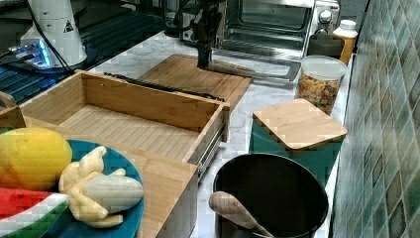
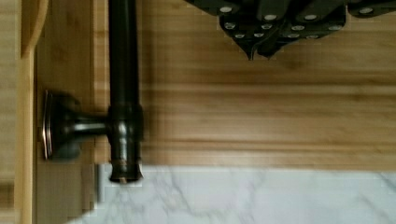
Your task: Close the drawer.
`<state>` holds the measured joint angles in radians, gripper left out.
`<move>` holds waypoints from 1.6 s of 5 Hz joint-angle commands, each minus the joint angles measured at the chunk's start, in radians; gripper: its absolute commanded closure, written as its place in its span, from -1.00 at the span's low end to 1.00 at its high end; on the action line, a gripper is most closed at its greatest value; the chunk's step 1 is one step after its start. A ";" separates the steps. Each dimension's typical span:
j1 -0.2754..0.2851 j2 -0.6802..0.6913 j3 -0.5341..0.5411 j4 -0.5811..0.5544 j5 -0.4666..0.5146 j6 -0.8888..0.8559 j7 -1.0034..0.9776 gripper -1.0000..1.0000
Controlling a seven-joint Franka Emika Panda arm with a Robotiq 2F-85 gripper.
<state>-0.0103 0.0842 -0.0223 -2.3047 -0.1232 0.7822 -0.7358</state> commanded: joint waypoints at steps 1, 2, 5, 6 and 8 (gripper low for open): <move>-0.068 0.018 -0.077 -0.070 -0.012 0.101 -0.165 1.00; -0.092 0.055 -0.113 -0.040 0.009 0.107 -0.255 1.00; -0.237 0.162 -0.202 0.168 0.029 0.087 -0.478 1.00; -0.286 0.232 -0.244 0.287 0.047 0.090 -0.569 1.00; -0.399 0.308 -0.266 0.435 0.084 0.126 -0.732 1.00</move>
<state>-0.2781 0.3777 -0.1686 -2.0801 -0.0458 0.8486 -1.3799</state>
